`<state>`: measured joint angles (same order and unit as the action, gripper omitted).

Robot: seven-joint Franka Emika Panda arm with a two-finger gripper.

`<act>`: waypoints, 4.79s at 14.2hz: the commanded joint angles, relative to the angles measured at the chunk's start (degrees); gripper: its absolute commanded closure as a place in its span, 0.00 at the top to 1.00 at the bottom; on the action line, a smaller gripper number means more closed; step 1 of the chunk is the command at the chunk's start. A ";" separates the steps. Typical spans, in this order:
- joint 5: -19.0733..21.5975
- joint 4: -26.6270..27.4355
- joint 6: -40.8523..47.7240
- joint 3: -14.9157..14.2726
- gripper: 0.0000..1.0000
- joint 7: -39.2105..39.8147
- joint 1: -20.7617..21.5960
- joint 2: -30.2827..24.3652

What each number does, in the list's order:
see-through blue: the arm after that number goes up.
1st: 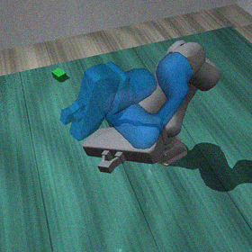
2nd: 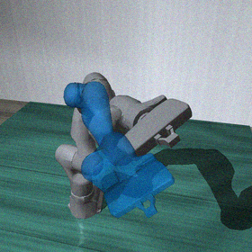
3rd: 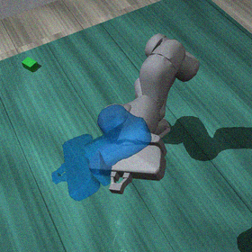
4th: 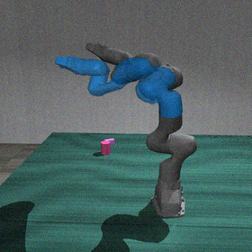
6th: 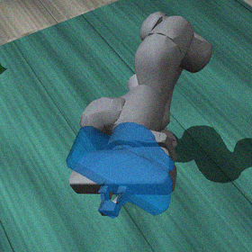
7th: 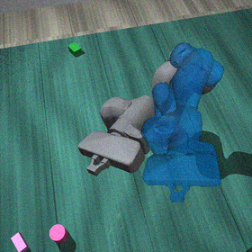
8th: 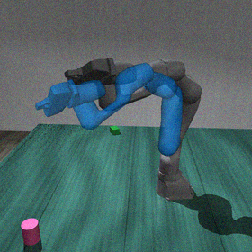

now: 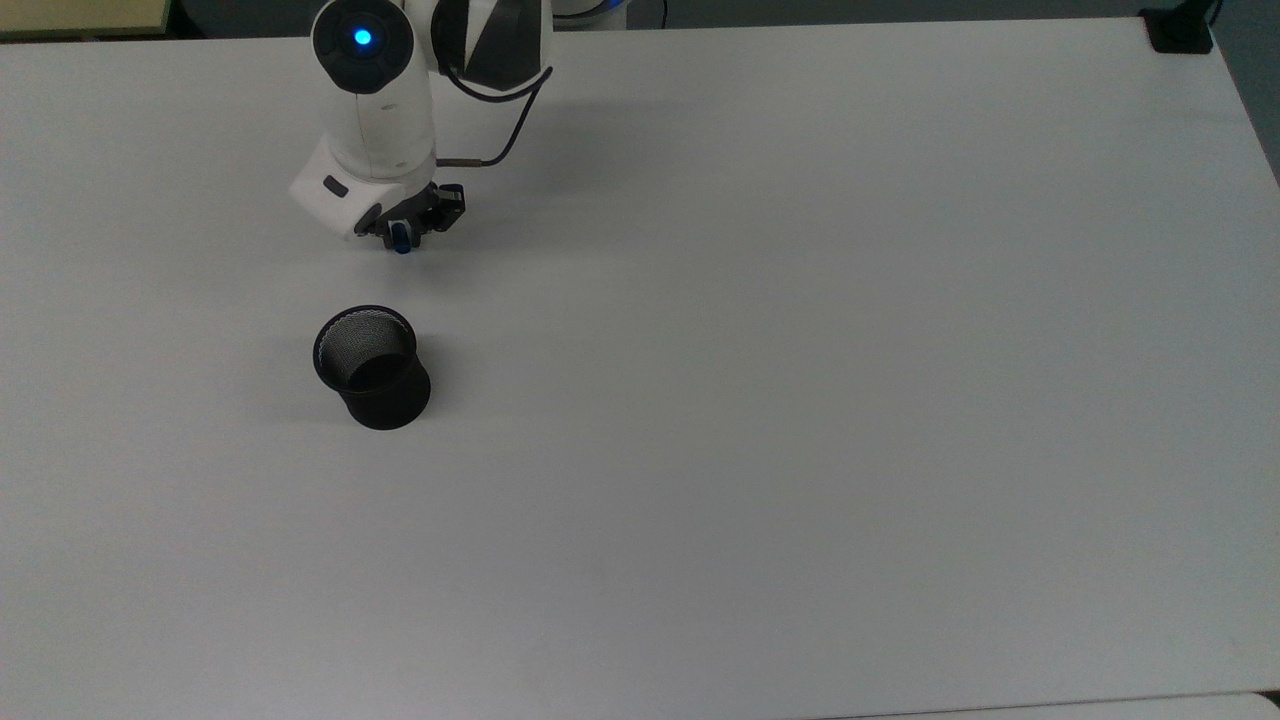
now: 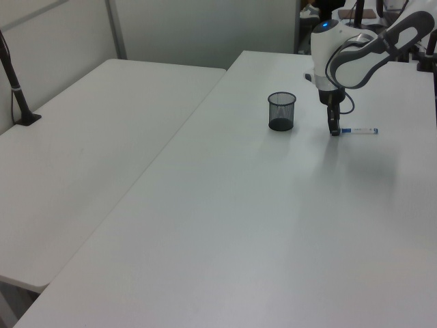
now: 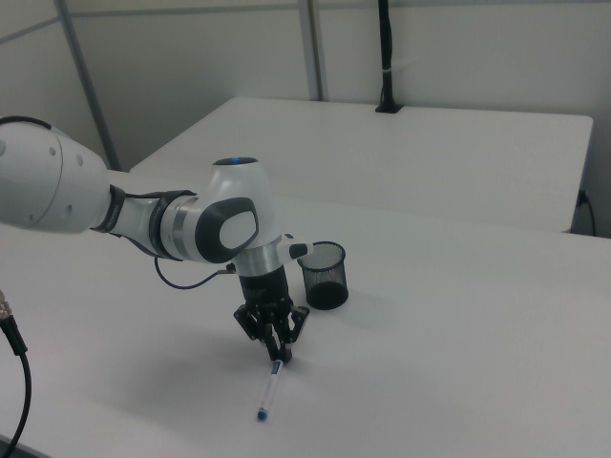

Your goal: Insert the marker

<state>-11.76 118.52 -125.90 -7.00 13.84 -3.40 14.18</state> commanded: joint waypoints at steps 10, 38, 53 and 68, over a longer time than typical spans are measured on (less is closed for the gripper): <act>2.08 -11.70 14.96 0.06 0.00 -2.49 1.29 -3.63; 10.09 -15.61 -31.86 -0.65 0.00 -23.33 0.94 5.15; 11.23 -21.12 1.20 -0.47 1.00 -18.43 0.33 -0.11; 12.20 -20.17 26.67 -0.56 1.00 -10.85 0.42 -13.92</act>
<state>-0.33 97.17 -100.09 -7.06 1.46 -2.79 1.98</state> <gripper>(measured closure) 0.000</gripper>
